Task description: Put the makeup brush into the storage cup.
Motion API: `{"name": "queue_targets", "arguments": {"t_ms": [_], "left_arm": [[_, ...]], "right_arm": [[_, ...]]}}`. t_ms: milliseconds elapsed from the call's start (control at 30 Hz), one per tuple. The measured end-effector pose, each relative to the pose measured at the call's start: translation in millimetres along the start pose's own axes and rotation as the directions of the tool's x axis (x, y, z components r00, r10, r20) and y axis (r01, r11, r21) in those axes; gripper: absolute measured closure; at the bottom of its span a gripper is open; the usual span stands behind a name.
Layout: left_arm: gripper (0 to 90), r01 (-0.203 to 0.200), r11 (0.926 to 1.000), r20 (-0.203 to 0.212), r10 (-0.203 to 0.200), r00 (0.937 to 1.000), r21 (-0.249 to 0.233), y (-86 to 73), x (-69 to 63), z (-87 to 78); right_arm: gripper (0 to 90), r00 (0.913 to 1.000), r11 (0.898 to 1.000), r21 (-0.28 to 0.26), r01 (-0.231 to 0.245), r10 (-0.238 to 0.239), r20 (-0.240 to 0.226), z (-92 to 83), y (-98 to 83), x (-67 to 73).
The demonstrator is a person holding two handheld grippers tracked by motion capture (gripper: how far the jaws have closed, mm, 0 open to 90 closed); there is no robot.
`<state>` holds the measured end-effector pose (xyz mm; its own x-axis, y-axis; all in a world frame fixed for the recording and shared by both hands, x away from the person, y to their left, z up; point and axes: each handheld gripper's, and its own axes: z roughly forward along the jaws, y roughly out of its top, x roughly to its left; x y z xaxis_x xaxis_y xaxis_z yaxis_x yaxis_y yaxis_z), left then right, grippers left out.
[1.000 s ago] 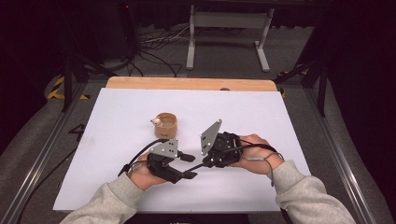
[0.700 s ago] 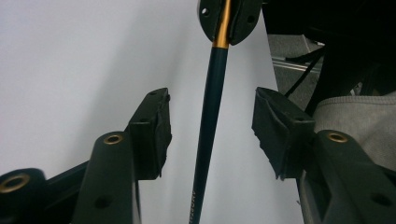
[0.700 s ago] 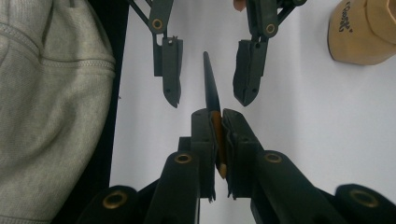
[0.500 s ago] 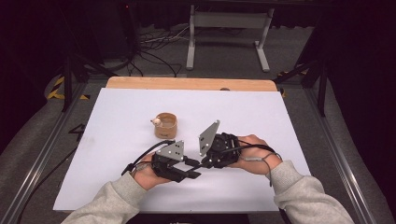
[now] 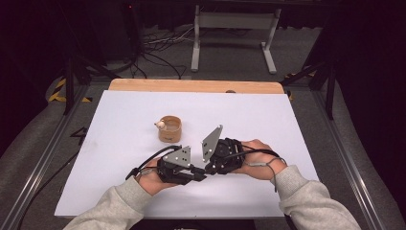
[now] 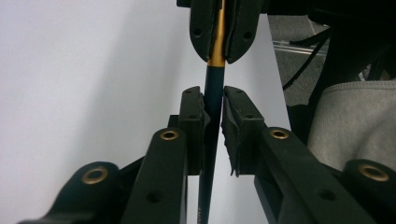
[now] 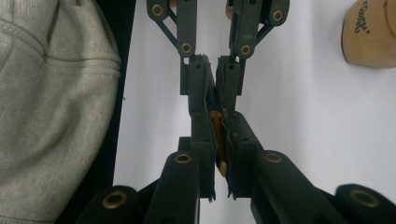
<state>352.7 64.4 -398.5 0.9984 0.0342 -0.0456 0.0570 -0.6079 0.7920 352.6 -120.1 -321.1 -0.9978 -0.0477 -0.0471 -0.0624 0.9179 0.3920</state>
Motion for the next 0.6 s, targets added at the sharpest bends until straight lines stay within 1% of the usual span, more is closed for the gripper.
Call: {"name": "queue_targets", "arguments": {"t_ms": [100, 167, 233, 367, 500, 533, 567, 600], "left_arm": [[81.1, -0.008, 1.0, -0.005, 0.008, 1.0, 0.003, 0.0, -0.7, -0.2], [81.6, -0.006, 1.0, -0.007, 0.006, 1.0, 0.005, -0.1, -1.8, 0.1], [81.8, -0.02, 0.9998, -0.009, 0.02, 0.9998, 0.006, 0.5, -2.3, 0.7], [82.2, -0.027, 0.9996, -0.013, 0.028, 0.9995, 0.01, 1.1, -2.9, 0.1], [82.5, -0.037, 0.9992, -0.02, 0.037, 0.9991, 0.016, 1.1, -3.4, 0.0], [82.5, -0.042, 0.9989, -0.027, 0.043, 0.9987, 0.018, 1.3, -3.3, -0.3], [82.5, -0.047, 0.9987, -0.028, 0.048, 0.9984, 0.019, 1.3, -3.3, -0.9], [82.6, -0.05, 0.9985, -0.028, 0.051, 0.9983, 0.021, 1.2, -3.5, -1.3]], "right_arm": [[84.1, 1.0, 1.0, -0.002, -0.002, 0.002, 0.001, 0.0, 0.0, 0.3], [84.1, 1.0, 1.0, -0.005, -0.002, 0.002, -0.001, 0.1, -0.5, 0.5], [84.1, 1.0, 1.0, -0.003, -0.002, 0.002, -0.003, 0.3, -0.8, 0.7], [84.0, 1.0, 1.0, -0.02, 0.006, -0.006, -0.001, 0.5, -2.0, 0.0], [83.6, 1.0, 1.0, -0.022, 0.0, -0.001, -0.003, 0.5, -3.0, 0.5], [83.3, 1.0, 1.0, -0.028, 0.01, -0.01, -0.001, 1.0, -3.3, -0.3], [83.1, 1.0, 0.999, -0.037, 0.005, -0.005, -0.002, 1.2, -3.7, -0.3], [80.9, 1.0, 0.999, -0.048, 0.004, -0.004, 0.001, 1.0, -4.2, -0.3]]}}
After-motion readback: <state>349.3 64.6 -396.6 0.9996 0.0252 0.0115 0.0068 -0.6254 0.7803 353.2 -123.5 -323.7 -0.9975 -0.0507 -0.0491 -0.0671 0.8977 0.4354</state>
